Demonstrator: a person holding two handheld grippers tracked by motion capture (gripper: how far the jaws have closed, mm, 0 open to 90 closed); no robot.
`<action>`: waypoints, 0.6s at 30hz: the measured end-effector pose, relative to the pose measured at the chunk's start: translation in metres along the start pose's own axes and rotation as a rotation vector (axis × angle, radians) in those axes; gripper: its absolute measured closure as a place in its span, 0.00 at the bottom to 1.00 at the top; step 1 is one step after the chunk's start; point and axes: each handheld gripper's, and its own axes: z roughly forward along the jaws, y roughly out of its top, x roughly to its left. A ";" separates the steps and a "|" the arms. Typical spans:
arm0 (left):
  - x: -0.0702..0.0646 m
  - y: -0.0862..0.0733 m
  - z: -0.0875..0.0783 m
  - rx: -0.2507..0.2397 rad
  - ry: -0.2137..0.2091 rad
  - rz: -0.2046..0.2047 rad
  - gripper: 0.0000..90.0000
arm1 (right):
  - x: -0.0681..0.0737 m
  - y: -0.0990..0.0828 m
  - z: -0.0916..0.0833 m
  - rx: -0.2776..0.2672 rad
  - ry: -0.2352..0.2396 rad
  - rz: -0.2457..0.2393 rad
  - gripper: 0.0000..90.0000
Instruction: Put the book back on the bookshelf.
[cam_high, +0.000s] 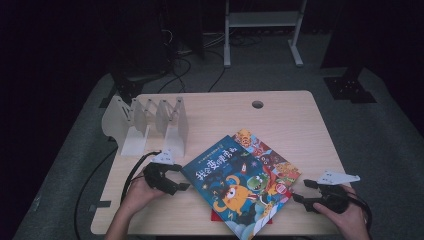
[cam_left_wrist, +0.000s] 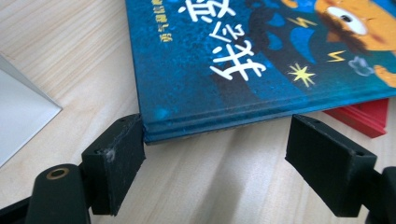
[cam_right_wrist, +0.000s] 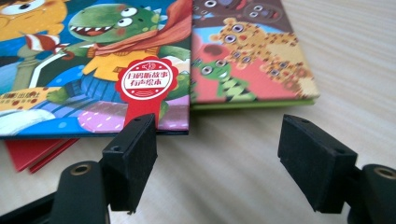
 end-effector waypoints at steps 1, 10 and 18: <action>0.000 0.000 0.000 0.000 -0.004 -0.004 0.21 | -0.001 0.001 0.001 0.001 -0.002 -0.003 0.30; 0.002 -0.004 0.007 0.024 -0.019 -0.019 0.15 | -0.008 0.016 0.015 0.001 -0.020 -0.019 0.32; 0.001 -0.005 0.008 0.021 -0.032 -0.031 0.12 | -0.017 0.025 0.023 -0.001 -0.019 -0.007 0.31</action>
